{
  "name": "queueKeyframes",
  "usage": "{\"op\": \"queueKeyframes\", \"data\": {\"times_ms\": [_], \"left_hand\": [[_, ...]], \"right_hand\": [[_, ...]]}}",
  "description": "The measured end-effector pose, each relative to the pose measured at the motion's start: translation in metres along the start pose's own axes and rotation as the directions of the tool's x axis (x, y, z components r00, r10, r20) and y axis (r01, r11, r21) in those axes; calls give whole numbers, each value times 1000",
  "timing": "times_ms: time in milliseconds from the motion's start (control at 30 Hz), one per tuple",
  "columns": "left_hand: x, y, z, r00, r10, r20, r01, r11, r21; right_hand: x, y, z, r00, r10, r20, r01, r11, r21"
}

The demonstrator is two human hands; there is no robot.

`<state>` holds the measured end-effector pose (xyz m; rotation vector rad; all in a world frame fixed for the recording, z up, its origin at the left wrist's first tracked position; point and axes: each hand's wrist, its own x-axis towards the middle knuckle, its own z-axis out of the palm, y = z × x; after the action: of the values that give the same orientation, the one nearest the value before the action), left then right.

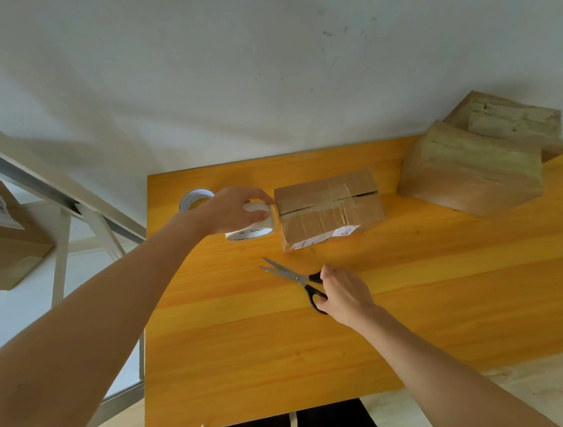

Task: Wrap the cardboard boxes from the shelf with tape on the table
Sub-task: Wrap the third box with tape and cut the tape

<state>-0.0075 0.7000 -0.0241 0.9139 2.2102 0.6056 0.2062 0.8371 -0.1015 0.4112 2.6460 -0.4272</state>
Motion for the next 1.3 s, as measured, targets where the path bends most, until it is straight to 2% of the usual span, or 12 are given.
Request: {"op": "queueKeyframes", "data": {"times_ms": [33,100,167,233,367,533,933,1300], "left_hand": [[0,1,-1,1000,-8,0,8,1000,8],[0,4,-2,1000,-14,2,14,1000,18],[0,8,-3,1000,-8,5,8,1000,24],[0,9,-4,1000,-4,12,4,1000,26],[0,11,-7,1000,-6,21,5,999,39],[0,14,-7,1000,-14,1,14,999,35],[2,15,-2,995,-96,-41,97,995,19],[3,10,1,993,-107,-55,108,994,19]], "right_hand": [[-5,1,0,999,19,27,-23,990,141],[-16,1,-3,994,52,100,-90,903,421],[-24,-5,-8,980,69,185,-173,750,639],[-29,-14,-14,970,37,240,-215,588,779],[-29,-28,-22,972,-26,234,-200,431,880],[-22,-42,-28,975,-35,219,-197,314,929],[4,-57,-47,970,45,241,-244,277,930],[4,-54,-49,982,120,149,-177,273,946]]}}
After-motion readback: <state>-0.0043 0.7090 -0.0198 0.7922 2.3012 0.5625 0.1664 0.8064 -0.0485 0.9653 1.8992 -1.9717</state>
